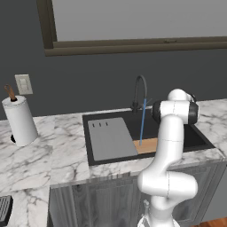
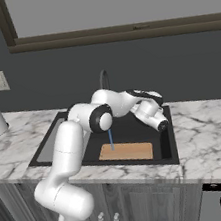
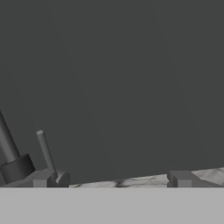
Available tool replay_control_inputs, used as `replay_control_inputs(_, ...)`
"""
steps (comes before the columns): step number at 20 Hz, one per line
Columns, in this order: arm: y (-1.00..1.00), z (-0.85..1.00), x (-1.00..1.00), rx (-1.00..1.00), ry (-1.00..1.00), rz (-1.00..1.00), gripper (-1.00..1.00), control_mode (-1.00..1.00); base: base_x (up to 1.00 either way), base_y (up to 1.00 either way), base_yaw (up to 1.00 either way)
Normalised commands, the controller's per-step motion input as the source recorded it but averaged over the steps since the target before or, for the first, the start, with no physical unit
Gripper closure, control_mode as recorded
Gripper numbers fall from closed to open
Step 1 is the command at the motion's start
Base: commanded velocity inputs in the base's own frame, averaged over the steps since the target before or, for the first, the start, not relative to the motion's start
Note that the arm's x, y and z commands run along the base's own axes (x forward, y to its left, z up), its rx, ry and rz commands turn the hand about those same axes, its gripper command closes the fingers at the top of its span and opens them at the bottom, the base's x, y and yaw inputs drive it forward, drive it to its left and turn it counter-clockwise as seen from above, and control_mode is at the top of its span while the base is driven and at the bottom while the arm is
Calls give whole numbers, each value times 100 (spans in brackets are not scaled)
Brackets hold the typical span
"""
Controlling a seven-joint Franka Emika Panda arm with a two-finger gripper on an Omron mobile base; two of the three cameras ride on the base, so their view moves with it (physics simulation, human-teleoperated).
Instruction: Turn on the sink faucet with hot water and rinse the cutting board for ten seconds, then turn off the faucet. Push the cutting board to reach the water if necessary.
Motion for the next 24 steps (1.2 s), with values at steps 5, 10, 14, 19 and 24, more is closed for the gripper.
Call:
replay_control_inputs(5, 0, 0, 0, 0, 0, 0, -100, -100, 0, 0, 0)
replay_control_inputs(10, 0, 0, 0, 0, 0, 0, -100, -100, 0, 0, 0)
replay_control_inputs(14, 0, 0, 0, 0, 0, 0, -100, -100, 0, 0, 0)
replay_control_inputs(19, 0, 0, 0, 0, 0, 0, -100, -100, 0, 0, 0)
replay_control_inputs(24, 0, 0, 0, 0, 0, 0, -100, -100, 0, 0, 0)
